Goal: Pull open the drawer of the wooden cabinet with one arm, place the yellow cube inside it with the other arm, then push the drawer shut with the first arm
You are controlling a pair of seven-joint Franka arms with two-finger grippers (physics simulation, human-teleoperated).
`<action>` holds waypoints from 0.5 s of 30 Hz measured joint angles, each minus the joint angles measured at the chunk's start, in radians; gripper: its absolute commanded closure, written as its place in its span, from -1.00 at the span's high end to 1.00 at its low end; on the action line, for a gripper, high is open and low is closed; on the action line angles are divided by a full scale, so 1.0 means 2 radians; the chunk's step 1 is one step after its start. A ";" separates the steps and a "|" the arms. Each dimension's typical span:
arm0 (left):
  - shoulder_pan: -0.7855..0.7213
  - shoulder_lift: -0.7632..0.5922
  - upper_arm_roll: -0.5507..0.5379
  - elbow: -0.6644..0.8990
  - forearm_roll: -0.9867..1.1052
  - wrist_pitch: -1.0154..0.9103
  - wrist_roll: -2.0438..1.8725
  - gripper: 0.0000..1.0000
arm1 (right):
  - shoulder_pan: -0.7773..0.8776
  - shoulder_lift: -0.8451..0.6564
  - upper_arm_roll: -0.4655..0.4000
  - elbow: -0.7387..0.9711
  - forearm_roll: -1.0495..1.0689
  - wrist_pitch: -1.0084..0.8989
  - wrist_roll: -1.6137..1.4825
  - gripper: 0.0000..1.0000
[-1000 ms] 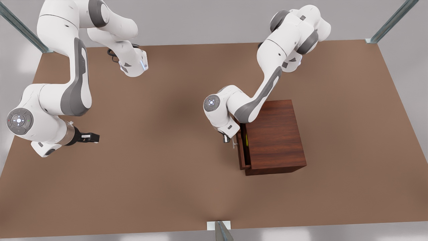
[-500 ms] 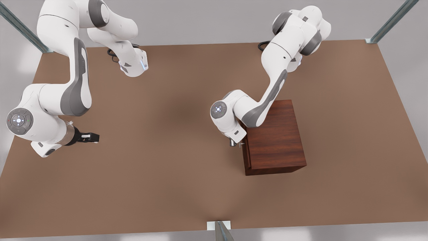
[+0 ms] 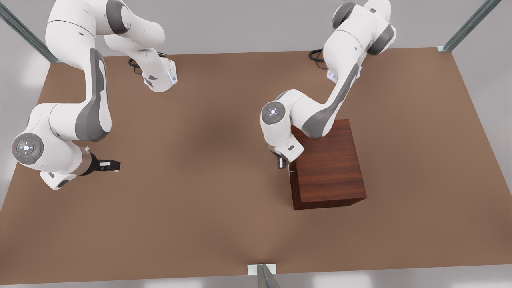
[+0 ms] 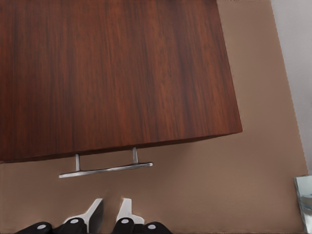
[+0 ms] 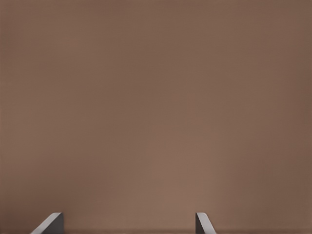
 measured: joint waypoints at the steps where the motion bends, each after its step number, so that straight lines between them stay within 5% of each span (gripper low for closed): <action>1: 0.013 -0.024 0.000 -0.003 -0.014 -0.005 0.008 1.00 | 0.000 0.000 0.000 0.000 0.000 0.000 0.000 1.00; 5: 0.160 -0.151 0.002 -0.069 -0.098 -0.058 0.105 1.00 | 0.000 0.000 0.000 0.000 0.000 0.000 0.000 1.00; 8: 0.266 -0.181 0.005 -0.084 -0.145 -0.118 0.232 1.00 | 0.000 0.000 0.000 0.000 0.000 0.000 0.000 1.00; 13: 0.286 -0.189 0.000 -0.093 -0.156 -0.168 0.442 1.00 | 0.000 0.000 0.000 0.000 0.000 0.000 -0.001 1.00; 15: 0.288 -0.230 0.000 -0.163 -0.158 -0.145 0.517 1.00 | 0.000 0.000 0.000 0.000 0.000 0.000 -0.001 1.00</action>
